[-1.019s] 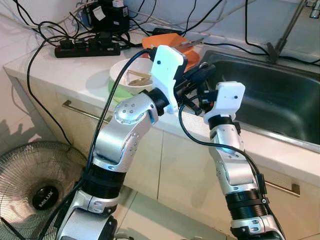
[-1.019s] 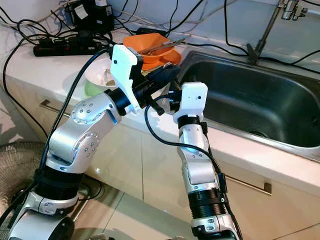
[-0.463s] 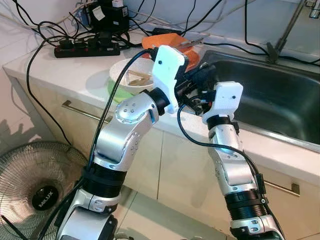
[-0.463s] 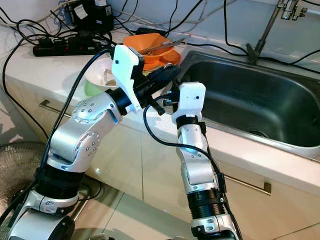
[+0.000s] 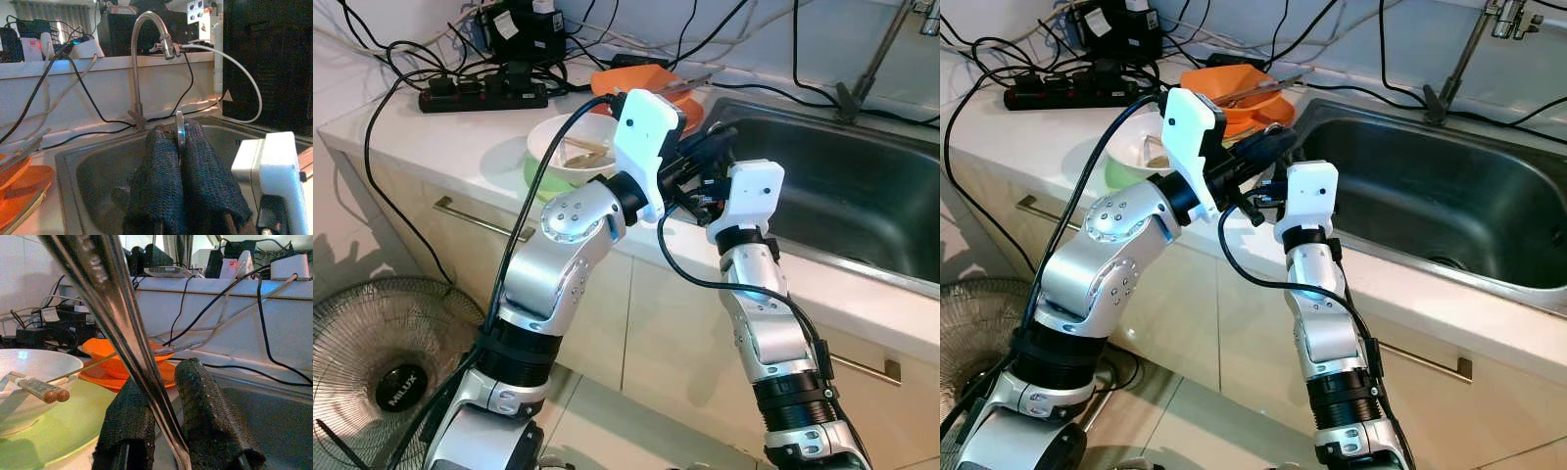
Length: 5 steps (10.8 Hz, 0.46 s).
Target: Kitchen organization
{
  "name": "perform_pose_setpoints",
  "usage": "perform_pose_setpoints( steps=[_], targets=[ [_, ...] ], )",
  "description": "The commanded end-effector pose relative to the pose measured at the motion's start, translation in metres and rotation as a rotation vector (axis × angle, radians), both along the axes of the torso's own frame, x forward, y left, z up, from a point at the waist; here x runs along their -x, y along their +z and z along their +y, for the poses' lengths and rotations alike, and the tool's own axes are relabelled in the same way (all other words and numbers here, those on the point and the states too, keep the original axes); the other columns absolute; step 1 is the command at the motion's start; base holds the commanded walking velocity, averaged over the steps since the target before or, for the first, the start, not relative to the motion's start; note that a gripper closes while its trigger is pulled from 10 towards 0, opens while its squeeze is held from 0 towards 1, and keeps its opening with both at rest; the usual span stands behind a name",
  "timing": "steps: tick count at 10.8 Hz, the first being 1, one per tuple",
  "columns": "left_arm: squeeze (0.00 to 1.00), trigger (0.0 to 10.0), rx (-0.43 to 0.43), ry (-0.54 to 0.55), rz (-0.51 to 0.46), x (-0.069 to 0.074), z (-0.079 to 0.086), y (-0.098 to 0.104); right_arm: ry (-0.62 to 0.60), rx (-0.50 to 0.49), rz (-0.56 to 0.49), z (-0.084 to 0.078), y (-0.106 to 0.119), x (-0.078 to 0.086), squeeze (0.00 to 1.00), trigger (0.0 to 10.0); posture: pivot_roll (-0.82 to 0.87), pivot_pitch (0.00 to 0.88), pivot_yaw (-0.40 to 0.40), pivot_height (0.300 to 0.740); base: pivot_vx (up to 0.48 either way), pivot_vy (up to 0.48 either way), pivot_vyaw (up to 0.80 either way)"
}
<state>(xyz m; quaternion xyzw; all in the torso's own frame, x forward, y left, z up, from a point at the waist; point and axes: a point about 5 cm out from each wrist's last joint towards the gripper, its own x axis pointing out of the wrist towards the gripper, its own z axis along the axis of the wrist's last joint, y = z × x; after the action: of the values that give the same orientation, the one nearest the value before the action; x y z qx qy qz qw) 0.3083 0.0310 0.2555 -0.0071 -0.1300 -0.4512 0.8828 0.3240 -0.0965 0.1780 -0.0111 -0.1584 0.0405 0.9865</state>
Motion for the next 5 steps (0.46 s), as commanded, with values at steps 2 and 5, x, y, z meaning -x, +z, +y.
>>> perform_pose_setpoints(
  steps=[2,5],
  targets=[
    [1.00,10.0,0.010,-0.005,0.007,-0.0010,-0.0003,0.0013,-0.038,-0.041,-0.028,-0.0078,0.0073,-0.0002,0.00,0.0,0.05,0.023,-0.007,0.740,0.000,0.000,0.00],
    [1.00,10.0,0.013,0.001,0.003,-0.0010,0.0004,0.0017,-0.046,-0.042,-0.027,-0.0089,0.0071,-0.0004,0.00,0.0,0.05,0.023,-0.008,0.740,0.000,0.000,0.00]
  ],
)
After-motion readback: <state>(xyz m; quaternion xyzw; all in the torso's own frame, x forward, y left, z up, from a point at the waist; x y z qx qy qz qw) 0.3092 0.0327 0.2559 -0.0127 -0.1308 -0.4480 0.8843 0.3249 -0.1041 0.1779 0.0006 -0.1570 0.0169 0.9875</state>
